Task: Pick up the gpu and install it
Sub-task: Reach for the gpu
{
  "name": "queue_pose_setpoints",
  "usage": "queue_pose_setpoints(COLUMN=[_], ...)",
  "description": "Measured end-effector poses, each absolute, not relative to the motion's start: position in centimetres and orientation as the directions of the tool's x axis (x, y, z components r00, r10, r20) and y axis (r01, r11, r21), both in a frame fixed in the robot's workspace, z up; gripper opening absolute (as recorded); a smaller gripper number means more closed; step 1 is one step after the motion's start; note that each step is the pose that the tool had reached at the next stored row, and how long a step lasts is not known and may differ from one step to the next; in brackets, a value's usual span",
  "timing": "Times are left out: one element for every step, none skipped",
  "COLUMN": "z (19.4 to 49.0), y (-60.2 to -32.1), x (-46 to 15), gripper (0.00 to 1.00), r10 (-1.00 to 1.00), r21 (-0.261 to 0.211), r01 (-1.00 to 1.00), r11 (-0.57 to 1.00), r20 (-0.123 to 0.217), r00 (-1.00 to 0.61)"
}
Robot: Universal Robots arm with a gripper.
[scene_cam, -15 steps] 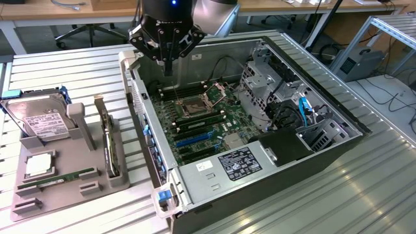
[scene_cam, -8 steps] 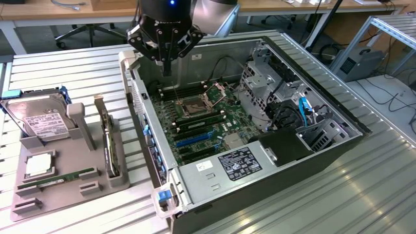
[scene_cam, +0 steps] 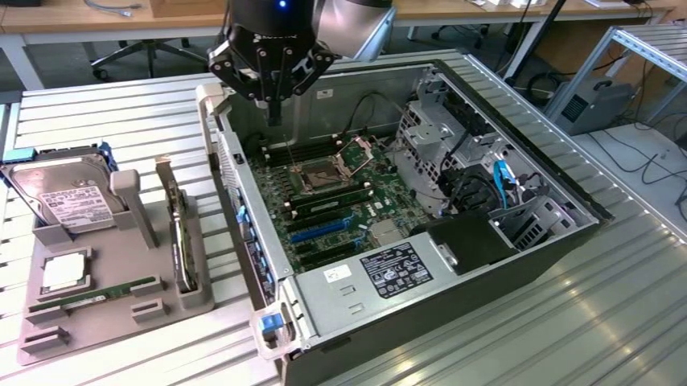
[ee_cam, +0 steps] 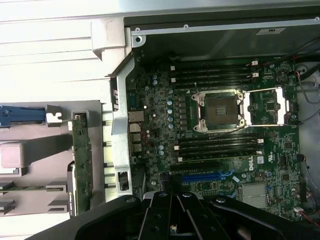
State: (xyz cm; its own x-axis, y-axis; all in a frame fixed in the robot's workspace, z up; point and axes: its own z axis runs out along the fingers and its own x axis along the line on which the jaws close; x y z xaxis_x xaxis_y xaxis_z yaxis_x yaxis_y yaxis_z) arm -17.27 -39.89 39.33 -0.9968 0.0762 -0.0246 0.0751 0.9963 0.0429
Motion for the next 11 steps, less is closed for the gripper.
queue_pose_setpoints(z=[39.33,39.33,39.33,39.33,39.33,39.33,39.33,39.33,39.33,39.33,39.33], y=[-39.89,-39.89,-39.89,-39.89,-39.89,-39.89,-39.89,-39.89,-39.89,-39.89,-39.89], x=[-17.30,-17.33,-17.35,-17.39,-17.41,-17.43,-17.45,-17.47,-17.49,-17.52,-17.54], gripper=[0.11,0.11,0.11,0.11,0.11,0.11,0.11,0.11,0.11,0.11,0.11], r10=[0.076,0.076,0.076,0.076,0.076,0.076,0.076,0.076,0.076,0.076,0.076], r21=[0.043,0.043,0.043,0.043,0.043,0.043,0.043,0.043,0.043,0.043,0.043], r01=[0.075,0.075,0.075,0.075,0.075,0.075,0.075,0.075,0.075,0.075,0.075], r11=[0.996,0.996,0.996,0.996,0.996,0.996,0.996,0.996,0.996,0.996,0.996], r20=[-0.025,-0.025,-0.025,-0.025,-0.025,-0.025,-0.025,-0.025,-0.025,-0.025,-0.025], r00=[-0.997,-0.997,-0.997,-0.997,-0.997,-0.997,-0.997,-0.997,-0.997,-0.997,-0.997])
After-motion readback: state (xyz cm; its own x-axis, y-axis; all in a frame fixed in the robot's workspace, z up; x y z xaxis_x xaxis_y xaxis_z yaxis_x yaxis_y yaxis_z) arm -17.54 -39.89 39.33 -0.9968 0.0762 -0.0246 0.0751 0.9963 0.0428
